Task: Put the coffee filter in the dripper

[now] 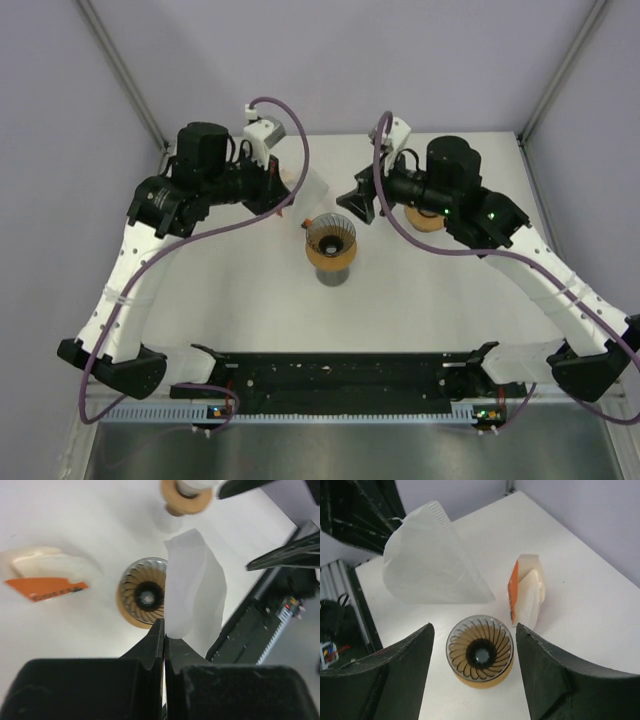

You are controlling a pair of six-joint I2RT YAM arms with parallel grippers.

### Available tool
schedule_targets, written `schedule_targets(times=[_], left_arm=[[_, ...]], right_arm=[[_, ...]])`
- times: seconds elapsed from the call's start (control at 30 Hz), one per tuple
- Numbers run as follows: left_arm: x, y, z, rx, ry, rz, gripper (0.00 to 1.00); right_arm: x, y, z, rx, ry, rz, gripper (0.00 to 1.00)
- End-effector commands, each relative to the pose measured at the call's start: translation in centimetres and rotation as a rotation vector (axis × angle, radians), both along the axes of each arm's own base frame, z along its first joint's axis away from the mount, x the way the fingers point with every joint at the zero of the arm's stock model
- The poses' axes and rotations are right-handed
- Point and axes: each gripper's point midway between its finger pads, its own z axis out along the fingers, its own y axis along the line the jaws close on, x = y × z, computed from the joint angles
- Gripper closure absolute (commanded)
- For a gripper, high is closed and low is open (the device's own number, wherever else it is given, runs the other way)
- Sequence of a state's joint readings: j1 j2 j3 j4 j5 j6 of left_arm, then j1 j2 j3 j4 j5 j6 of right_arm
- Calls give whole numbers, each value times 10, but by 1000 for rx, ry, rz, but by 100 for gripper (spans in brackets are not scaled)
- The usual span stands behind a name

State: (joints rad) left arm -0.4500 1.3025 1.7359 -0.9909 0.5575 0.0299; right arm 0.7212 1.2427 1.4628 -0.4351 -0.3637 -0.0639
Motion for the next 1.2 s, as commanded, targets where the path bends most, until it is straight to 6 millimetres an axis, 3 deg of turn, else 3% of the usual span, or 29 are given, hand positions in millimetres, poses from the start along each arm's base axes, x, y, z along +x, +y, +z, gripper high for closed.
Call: schedule_targets(times=[0.0, 0.23, 0.43, 0.63, 0.9, 1.0, 1.17], left_arm=[[51, 38, 51, -81, -101, 433, 100], [73, 57, 56, -126, -67, 657, 100], [77, 54, 47, -137, -26, 676, 100], [78, 52, 42, -138, -20, 673, 100], [76, 49, 33, -128, -20, 644, 100], [76, 50, 25, -113, -20, 638, 100], [75, 44, 17, -104, -21, 595, 100]], right_arm=[[29, 1, 43, 149, 38, -230, 35], [27, 60, 49, 91, -108, -411, 35], [31, 98, 55, 113, -165, -421, 38], [47, 104, 52, 96, -193, -487, 50], [70, 101, 42, 48, -219, -566, 76], [87, 94, 36, 48, -190, -582, 78], [97, 98, 23, 44, -144, -545, 80]])
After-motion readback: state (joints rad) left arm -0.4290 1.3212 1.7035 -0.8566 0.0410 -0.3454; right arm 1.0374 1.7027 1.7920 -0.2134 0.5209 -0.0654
